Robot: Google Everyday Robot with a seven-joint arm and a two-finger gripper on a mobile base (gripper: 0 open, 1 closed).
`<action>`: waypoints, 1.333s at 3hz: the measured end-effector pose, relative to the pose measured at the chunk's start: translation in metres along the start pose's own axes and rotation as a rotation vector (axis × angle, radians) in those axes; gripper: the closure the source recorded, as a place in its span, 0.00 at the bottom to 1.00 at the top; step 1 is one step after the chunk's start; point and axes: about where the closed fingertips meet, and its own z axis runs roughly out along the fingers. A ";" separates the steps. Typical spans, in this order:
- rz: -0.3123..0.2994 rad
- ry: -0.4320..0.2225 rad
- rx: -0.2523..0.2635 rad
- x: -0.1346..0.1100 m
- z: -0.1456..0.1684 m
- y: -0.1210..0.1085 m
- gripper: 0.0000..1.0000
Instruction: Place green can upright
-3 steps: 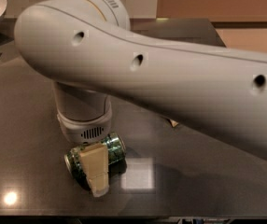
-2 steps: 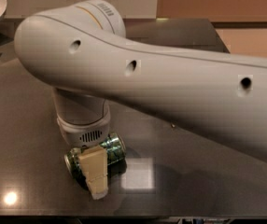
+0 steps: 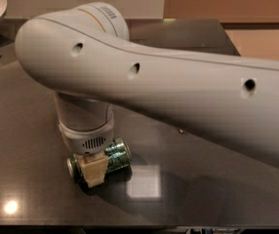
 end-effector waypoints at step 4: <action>0.053 -0.328 0.024 0.011 -0.066 -0.038 1.00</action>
Offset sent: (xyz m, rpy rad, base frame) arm 0.0266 -0.0046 0.0408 0.1216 0.0567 -0.0268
